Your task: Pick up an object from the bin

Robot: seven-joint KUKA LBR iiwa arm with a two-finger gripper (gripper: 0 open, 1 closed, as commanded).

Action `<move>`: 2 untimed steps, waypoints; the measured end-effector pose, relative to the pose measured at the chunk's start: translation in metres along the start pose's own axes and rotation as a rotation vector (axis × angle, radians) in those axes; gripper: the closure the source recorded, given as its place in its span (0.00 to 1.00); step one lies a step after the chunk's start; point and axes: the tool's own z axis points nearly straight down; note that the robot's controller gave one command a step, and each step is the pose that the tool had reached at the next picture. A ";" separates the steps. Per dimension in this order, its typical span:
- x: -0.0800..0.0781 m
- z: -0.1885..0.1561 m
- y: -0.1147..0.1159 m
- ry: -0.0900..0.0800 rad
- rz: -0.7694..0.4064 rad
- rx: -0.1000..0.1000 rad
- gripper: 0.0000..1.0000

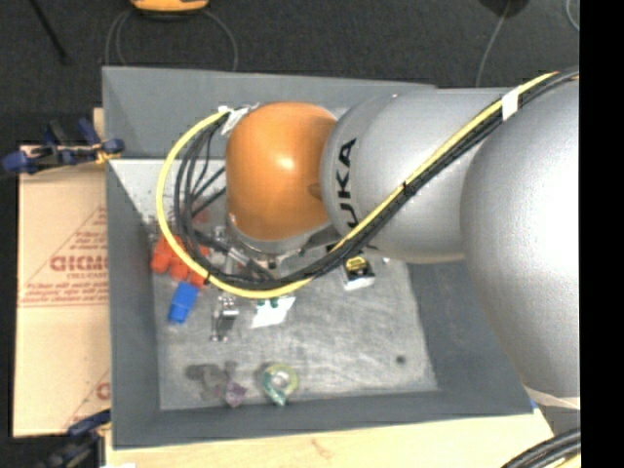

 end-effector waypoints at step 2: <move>-0.058 0.090 0.036 -0.024 -0.262 -0.004 0.00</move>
Offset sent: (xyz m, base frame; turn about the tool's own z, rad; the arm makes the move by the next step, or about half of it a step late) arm 0.0465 0.0304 -0.0904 -0.1557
